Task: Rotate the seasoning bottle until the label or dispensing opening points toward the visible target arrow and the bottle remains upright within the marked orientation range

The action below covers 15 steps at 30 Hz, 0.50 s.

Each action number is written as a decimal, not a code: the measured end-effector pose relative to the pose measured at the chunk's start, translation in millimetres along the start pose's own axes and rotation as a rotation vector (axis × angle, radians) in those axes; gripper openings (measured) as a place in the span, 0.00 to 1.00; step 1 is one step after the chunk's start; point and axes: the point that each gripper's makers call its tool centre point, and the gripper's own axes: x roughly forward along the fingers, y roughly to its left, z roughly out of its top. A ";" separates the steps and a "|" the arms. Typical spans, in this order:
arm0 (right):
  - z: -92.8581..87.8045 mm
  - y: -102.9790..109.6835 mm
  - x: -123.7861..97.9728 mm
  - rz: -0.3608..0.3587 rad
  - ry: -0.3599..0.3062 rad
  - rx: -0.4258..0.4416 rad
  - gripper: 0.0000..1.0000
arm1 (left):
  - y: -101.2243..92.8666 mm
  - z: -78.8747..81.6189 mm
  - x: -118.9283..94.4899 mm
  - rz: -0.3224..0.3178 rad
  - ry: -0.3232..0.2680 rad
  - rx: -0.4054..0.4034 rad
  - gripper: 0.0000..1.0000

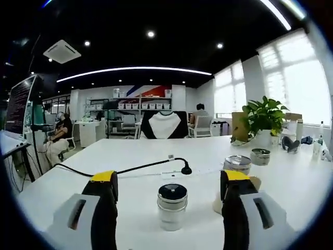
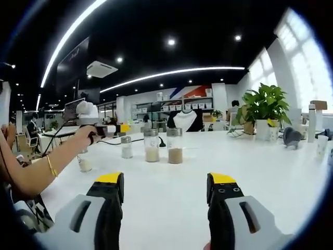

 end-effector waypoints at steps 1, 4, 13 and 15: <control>0.2 -1.1 -0.1 -0.005 0.000 -0.001 0.64 | 1.1 -0.5 2.3 0.012 -0.004 -0.008 0.84; -0.2 -2.7 0.9 -0.011 0.007 -0.002 0.64 | 6.9 -5.9 8.9 0.061 0.017 0.012 0.77; -4.8 -4.4 5.4 -0.018 0.043 -0.010 0.64 | 9.3 -27.0 19.2 0.102 0.054 0.013 0.73; -5.4 -5.2 6.4 -0.020 0.048 -0.015 0.64 | 6.8 -32.3 21.2 0.083 0.065 0.006 0.72</control>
